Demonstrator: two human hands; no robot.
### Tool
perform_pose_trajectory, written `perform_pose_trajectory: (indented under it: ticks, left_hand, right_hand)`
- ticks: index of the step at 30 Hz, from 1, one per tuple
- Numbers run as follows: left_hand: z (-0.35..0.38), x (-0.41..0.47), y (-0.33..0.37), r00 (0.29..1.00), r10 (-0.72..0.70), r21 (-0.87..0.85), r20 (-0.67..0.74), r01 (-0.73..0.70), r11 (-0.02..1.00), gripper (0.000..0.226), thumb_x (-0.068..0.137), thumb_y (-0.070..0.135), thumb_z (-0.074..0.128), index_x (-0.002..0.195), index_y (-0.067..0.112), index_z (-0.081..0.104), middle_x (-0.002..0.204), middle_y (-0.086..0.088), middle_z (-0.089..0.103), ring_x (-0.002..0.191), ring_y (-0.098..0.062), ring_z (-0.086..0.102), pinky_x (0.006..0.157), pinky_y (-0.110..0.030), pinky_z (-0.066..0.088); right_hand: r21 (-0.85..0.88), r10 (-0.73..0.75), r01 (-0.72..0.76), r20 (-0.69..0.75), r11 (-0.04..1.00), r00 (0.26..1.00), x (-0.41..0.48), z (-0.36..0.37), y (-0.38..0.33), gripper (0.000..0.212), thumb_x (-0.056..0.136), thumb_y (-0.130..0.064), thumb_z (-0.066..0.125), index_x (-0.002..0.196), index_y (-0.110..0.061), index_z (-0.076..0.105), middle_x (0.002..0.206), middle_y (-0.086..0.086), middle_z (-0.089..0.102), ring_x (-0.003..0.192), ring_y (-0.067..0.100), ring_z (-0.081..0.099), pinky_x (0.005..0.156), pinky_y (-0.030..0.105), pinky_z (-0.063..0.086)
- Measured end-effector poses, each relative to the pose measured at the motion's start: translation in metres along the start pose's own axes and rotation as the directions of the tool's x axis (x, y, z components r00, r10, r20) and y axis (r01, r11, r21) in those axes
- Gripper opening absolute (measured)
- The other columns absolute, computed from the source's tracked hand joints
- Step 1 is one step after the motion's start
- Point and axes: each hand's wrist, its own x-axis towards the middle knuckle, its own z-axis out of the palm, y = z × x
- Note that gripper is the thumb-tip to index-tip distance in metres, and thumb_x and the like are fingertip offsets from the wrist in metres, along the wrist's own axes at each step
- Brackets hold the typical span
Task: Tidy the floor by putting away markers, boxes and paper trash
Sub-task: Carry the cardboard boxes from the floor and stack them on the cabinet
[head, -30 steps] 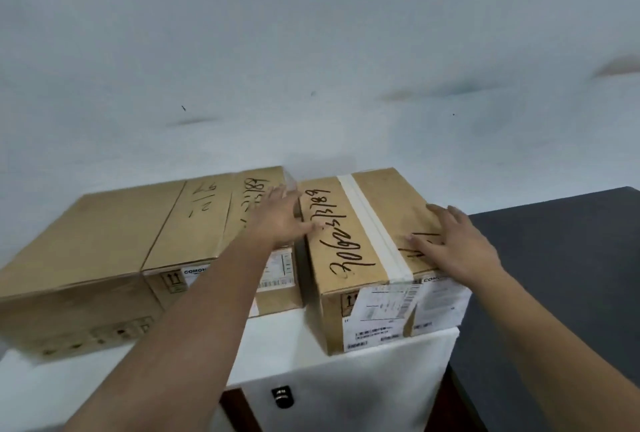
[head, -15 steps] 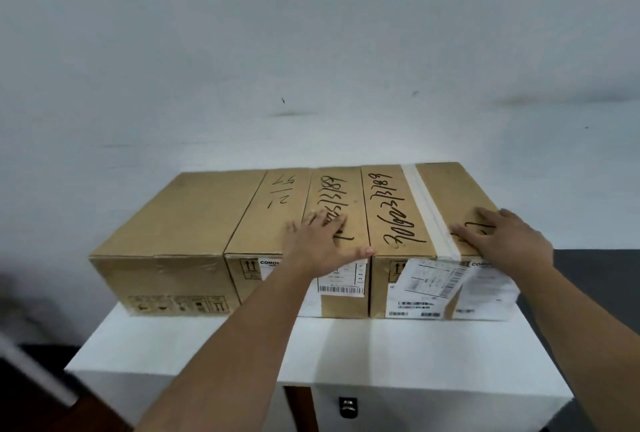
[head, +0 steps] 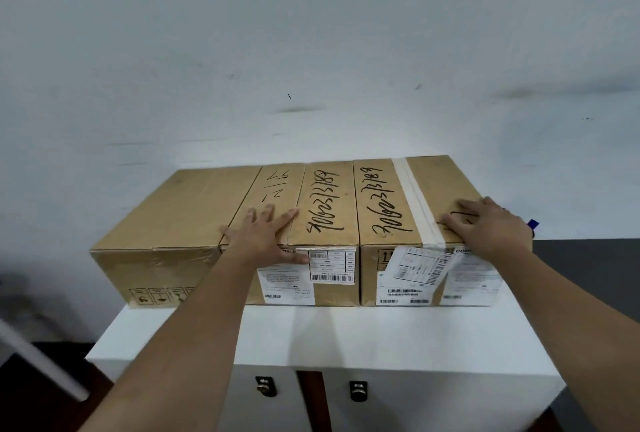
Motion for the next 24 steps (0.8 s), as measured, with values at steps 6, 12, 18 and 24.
perform_pose_trajectory:
  ticks: [6, 12, 18, 24]
  left_hand:
    - [0.003, 0.000, 0.005, 1.000, 0.001, -0.025, -0.021, -0.002, 1.000, 0.112, 0.054, 0.086, 0.054, 0.145, 0.056, -0.003, 0.162, 0.008, -0.003, 0.150, -0.026, -0.002, 0.109, -0.071, 0.011]
    - [-0.006, -0.011, 0.042, 0.979, 0.174, -0.027, -0.110, -0.178, 0.984, 0.108, 0.063, 0.077, 0.059, 0.151, 0.038, 0.012, 0.162, 0.000, 0.007, 0.149, -0.026, 0.006, 0.117, -0.058, 0.010]
    - [-0.006, -0.044, 0.175, 0.763, 0.587, -0.162, -0.269, -0.637, 0.754, 0.069, 0.084, 0.058, 0.059, 0.142, 0.027, 0.039, 0.145, 0.001, 0.044, 0.132, -0.020, 0.041, 0.107, -0.039, 0.036]
    - [0.059, -0.123, 0.297, 0.475, 0.873, -0.279, -0.116, -0.859, 0.430, 0.027, 0.088, 0.040, 0.059, 0.110, 0.025, 0.062, 0.101, 0.004, 0.068, 0.095, -0.017, 0.062, 0.076, -0.028, 0.047]
  right_hand:
    - [0.021, 0.026, -0.026, -0.007, 0.999, 1.000, 0.000, 0.001, 0.000, 0.062, 0.081, -0.072, 0.037, 0.132, -0.039, 0.050, 0.128, -0.003, 0.052, 0.111, 0.026, 0.056, 0.073, 0.034, 0.045]
    - [-0.053, 0.007, -0.014, -0.133, 0.998, 0.991, -0.020, -0.006, -0.005, 0.055, 0.091, -0.061, 0.035, 0.130, -0.028, 0.054, 0.144, 0.006, 0.045, 0.131, 0.031, 0.039, 0.104, 0.049, 0.032]
    - [0.099, 0.145, -0.121, -0.283, 0.988, 0.948, -0.105, 0.002, 0.042, 0.044, 0.092, -0.046, 0.045, 0.128, -0.022, 0.058, 0.140, 0.007, 0.050, 0.126, 0.030, 0.044, 0.102, 0.046, 0.039]
    - [0.103, 0.473, -0.464, -0.276, 0.880, 0.837, -0.257, 0.011, 0.144, 0.036, 0.092, -0.038, 0.053, 0.123, -0.020, 0.061, 0.135, 0.005, 0.053, 0.125, 0.028, 0.046, 0.101, 0.043, 0.038]
